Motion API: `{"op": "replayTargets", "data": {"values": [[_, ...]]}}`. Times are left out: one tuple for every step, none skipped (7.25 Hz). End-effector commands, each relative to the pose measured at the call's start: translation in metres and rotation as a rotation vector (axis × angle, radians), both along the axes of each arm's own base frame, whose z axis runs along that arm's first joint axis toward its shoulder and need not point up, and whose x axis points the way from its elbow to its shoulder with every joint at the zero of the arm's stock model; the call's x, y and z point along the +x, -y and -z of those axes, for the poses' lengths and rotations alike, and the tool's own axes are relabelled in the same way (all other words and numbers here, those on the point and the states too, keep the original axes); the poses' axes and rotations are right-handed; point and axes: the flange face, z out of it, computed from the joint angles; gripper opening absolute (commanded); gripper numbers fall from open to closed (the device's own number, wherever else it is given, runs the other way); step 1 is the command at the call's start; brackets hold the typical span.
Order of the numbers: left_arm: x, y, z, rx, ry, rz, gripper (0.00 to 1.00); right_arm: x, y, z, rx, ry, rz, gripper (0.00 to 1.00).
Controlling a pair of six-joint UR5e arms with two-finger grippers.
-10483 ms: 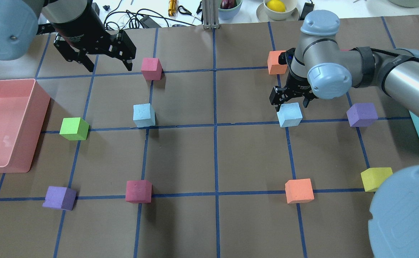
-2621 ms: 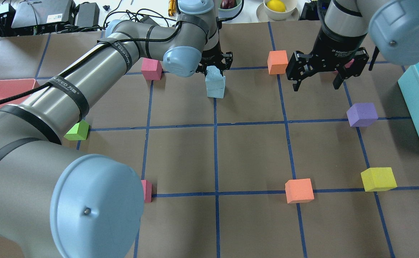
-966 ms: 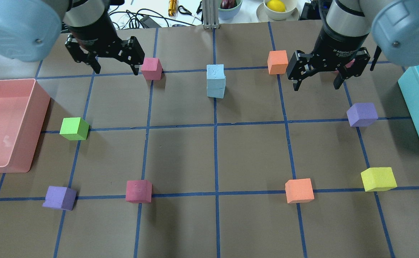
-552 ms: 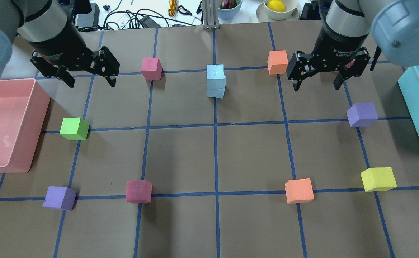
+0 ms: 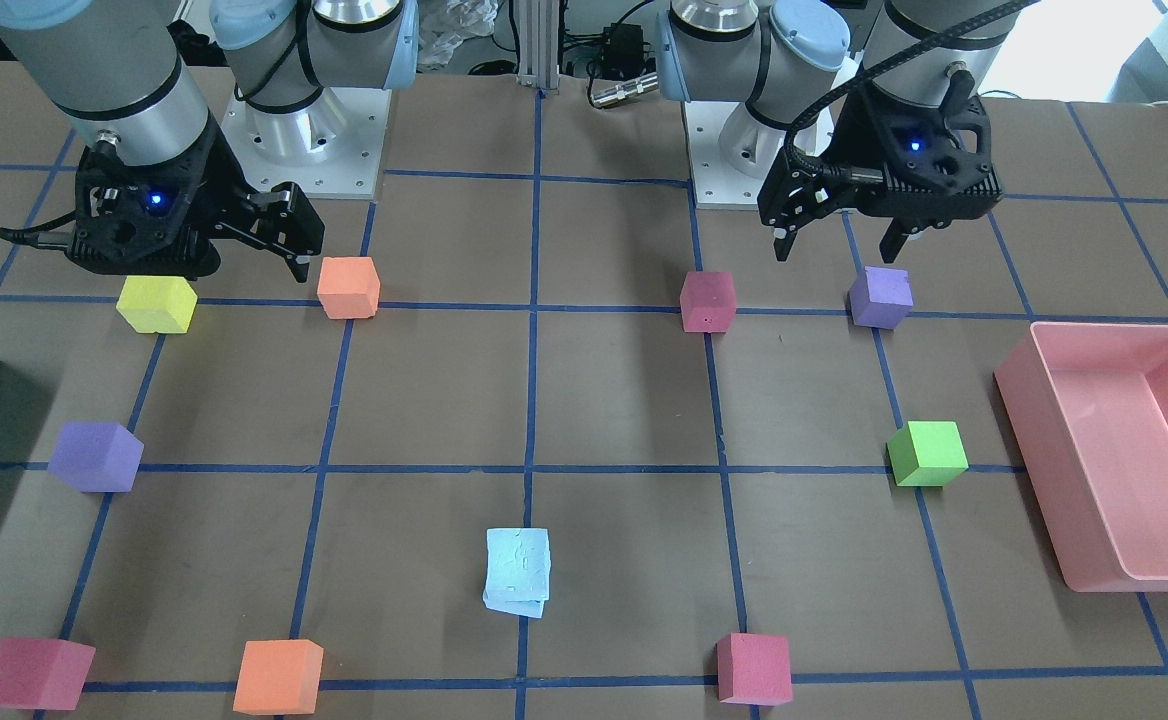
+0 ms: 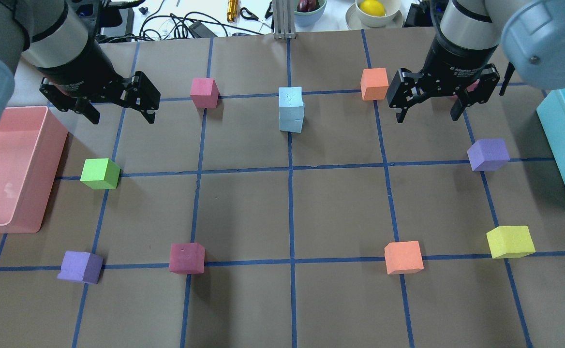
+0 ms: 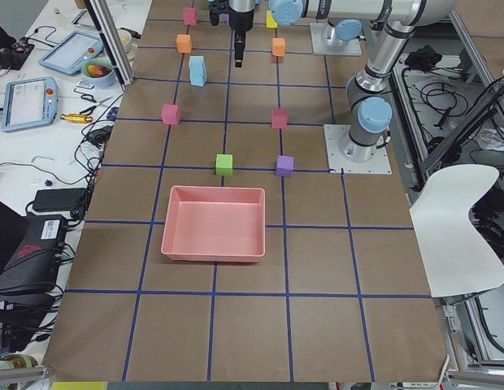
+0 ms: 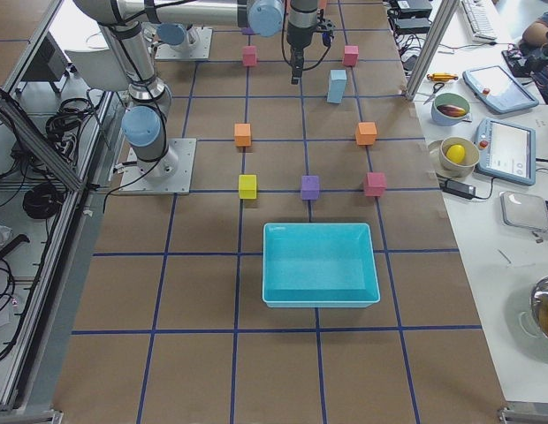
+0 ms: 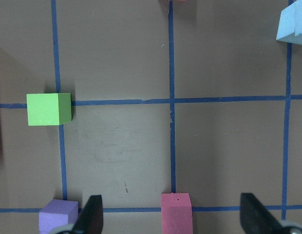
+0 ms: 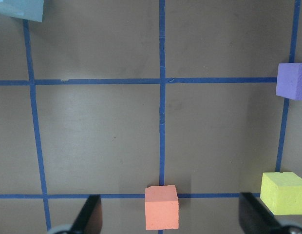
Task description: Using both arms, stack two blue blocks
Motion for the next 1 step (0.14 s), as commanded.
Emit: {"op": "replayTargets", "data": {"values": [[-0.0012,0.0008,0.0016,0.001,-0.001,0.010,1.00,-0.0001,0.0003,-0.0003,-0.003,-0.001,0.000,1.00]]}}
